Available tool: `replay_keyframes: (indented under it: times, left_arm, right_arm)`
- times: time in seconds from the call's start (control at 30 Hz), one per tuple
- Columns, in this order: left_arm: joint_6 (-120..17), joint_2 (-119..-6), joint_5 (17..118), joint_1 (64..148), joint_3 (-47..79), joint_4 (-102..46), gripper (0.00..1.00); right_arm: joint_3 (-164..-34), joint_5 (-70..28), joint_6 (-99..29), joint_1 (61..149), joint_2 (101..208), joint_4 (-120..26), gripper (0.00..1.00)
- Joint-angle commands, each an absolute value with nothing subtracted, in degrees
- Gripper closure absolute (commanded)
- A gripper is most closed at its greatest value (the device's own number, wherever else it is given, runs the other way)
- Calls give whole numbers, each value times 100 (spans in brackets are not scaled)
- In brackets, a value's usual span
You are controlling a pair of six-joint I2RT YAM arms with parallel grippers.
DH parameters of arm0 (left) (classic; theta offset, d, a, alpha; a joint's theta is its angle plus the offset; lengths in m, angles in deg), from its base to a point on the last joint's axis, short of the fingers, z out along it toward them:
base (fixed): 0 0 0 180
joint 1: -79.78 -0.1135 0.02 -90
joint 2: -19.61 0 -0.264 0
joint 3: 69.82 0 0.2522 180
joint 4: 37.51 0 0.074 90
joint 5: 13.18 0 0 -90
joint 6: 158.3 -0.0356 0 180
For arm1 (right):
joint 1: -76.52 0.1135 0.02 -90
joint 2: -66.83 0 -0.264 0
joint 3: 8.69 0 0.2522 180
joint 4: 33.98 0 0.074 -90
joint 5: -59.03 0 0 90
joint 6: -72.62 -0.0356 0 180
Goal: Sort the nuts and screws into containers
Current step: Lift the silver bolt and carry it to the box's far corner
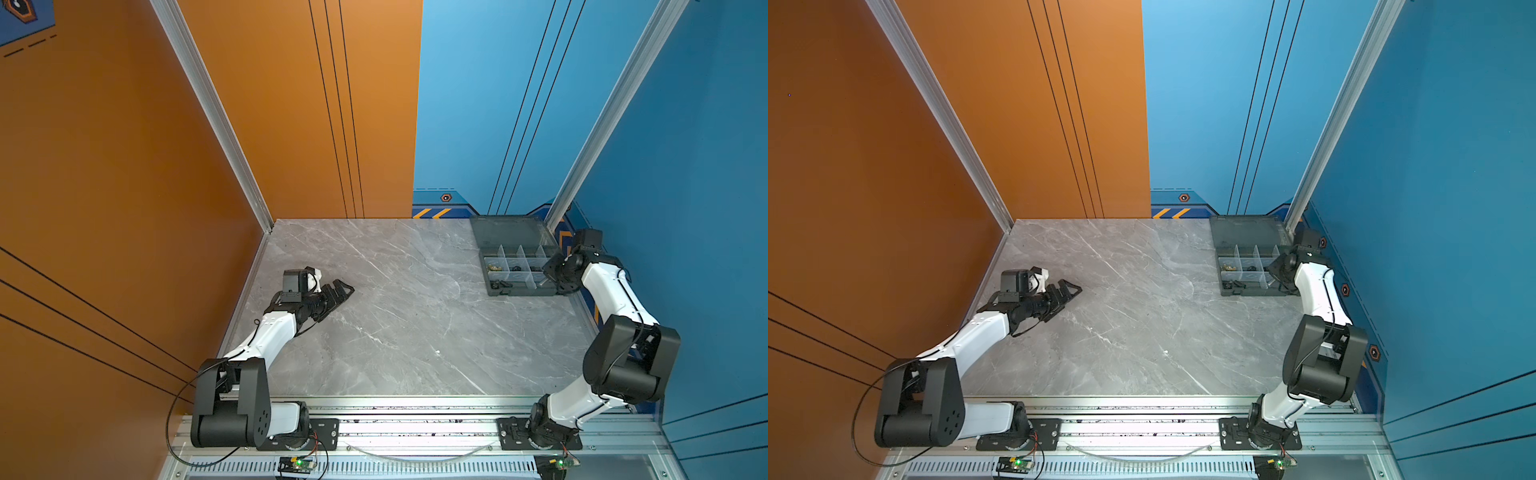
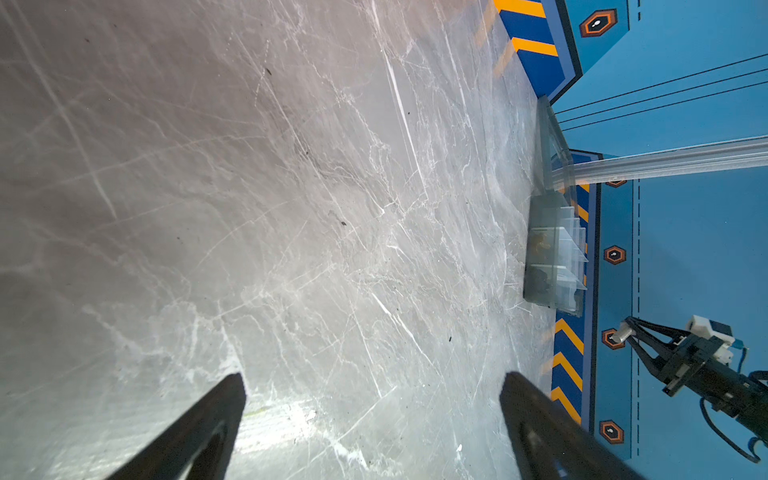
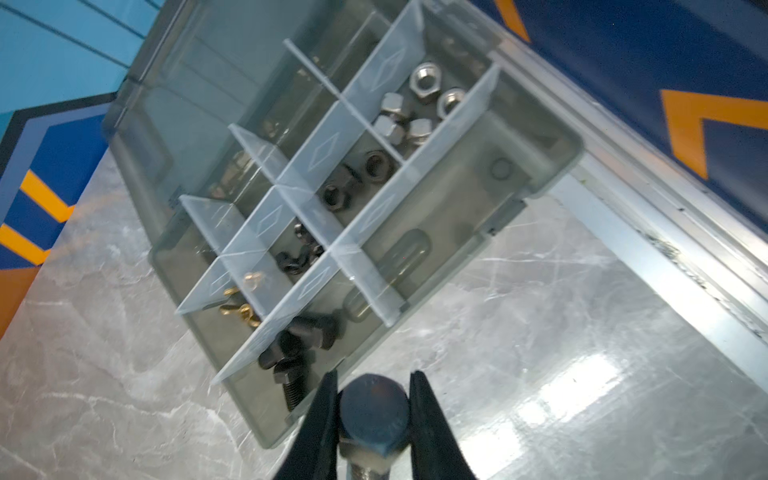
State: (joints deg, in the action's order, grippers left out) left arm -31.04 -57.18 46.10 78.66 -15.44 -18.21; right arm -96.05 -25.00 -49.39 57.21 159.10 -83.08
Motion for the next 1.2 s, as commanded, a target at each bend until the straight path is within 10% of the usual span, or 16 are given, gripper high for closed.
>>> replay_keyframes:
  times: [0.0,1.17]
  left_arm:
    - [-3216,-5629,4474,7821,-1475,-1757,2]
    - [-3133,-5555,4446,7759,-1602,-1944,2]
  right_arm:
    - [-9502,-2352,-5132,5474,15953,-8066,99]
    - [-9776,-2221,-6537,5183,17270,-6573,98]
